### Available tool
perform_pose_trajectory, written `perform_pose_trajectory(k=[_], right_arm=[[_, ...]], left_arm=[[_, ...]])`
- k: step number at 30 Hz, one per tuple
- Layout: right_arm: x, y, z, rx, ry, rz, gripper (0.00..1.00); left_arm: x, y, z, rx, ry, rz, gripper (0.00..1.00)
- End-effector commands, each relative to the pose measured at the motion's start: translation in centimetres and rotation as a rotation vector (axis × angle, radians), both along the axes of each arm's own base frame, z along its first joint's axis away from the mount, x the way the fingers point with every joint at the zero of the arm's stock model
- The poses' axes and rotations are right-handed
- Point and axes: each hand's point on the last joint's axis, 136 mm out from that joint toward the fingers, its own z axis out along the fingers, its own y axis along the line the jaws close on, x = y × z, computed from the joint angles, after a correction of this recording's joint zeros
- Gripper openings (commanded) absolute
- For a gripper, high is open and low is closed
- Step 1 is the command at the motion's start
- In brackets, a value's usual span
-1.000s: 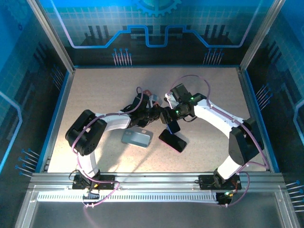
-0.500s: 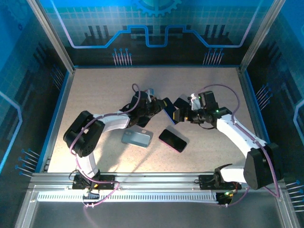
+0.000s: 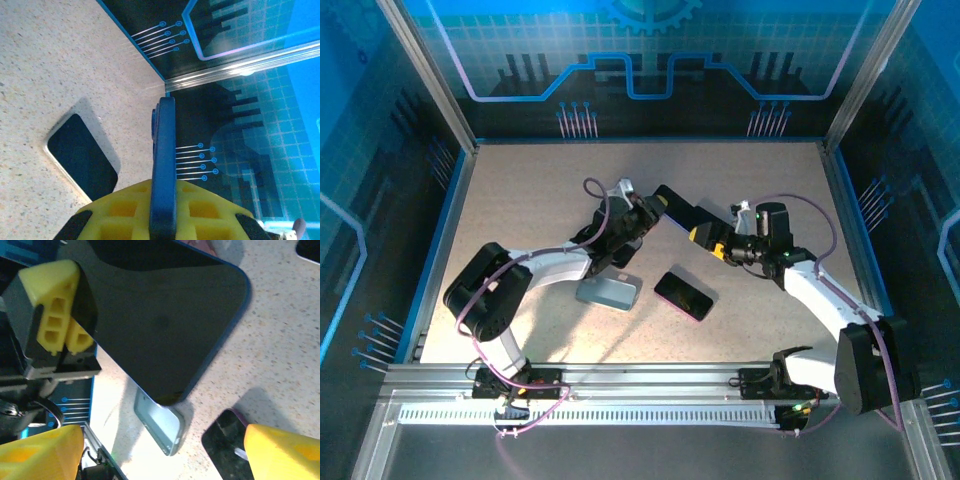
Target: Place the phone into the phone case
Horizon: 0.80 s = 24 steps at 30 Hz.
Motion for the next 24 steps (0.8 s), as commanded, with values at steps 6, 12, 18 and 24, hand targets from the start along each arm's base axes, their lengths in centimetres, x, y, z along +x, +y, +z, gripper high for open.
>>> perform_pose_trajectory(k=[6,12,18,24], right_arm=[[1.6,-0.4,2.7,0.15,-0.07,-0.036,0.77],[2.0,-0.3,3.3,0.189,-0.087,-0.044,0.69],[2.0,-0.2,3.6,0.214,-0.093,-0.056,0.65],[2.4,-0.1,3.8,0.219,-0.097,-0.051,0.56]], left_arm=[[-1.8,0.4,5.1,-0.164,-0.097,0.06,0.0],[-2.8,0.2,5.4,-0.205,-0.108,0.075,0.0],[-2.6,-0.9,5.7,-0.271,-0.129,0.077,0.0],[-2.3,-2.0,4.8,-0.329,-0.119,0.067,0.0]])
